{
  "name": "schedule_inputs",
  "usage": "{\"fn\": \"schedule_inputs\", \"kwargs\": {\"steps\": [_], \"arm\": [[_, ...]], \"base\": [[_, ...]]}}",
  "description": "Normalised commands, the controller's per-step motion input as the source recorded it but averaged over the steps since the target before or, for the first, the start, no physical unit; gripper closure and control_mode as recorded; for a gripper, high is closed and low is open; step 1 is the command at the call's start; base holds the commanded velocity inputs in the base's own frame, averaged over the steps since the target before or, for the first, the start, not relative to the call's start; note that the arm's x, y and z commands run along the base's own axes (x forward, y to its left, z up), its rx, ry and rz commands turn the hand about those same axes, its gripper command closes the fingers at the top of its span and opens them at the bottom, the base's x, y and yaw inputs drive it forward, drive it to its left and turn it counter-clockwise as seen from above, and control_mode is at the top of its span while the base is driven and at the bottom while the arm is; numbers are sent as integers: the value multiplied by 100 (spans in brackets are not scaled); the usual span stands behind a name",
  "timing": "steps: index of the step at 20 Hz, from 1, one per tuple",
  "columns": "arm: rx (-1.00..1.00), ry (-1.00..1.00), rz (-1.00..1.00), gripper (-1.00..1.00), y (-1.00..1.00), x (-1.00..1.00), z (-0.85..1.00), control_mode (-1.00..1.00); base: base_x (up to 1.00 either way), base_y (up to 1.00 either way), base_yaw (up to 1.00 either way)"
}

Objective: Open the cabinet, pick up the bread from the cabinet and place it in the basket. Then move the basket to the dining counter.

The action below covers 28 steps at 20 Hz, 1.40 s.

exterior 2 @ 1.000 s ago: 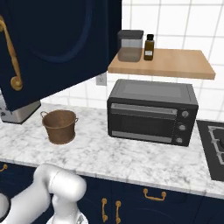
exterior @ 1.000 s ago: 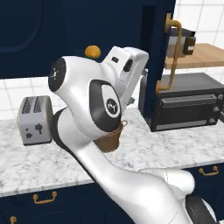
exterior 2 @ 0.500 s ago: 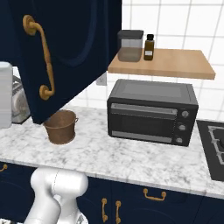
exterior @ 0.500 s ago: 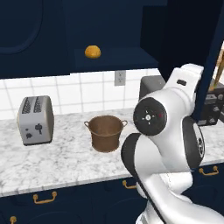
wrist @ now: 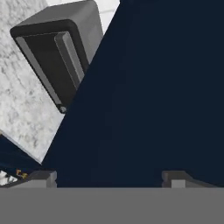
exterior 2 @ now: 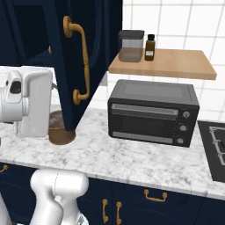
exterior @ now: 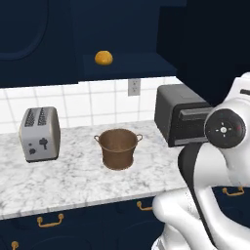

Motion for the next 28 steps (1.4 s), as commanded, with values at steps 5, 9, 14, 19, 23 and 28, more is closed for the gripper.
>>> {"fn": "schedule_inputs", "kwargs": {"steps": [5,9,14,19,23,28], "arm": [[8,13,-8,-100,-100,35,14,-100],[15,-1,6,-100,26,11,2,-100],[19,-5,16,-100,95,23,-17,-100],[35,-11,9,-100,92,85,7,-100],[49,-8,2,-100,49,100,8,-100],[56,-14,0,-100,4,100,0,-100]], "base": [[0,0,0],[0,0,0],[0,0,0],[0,0,0],[0,0,0],[0,0,0]]}}
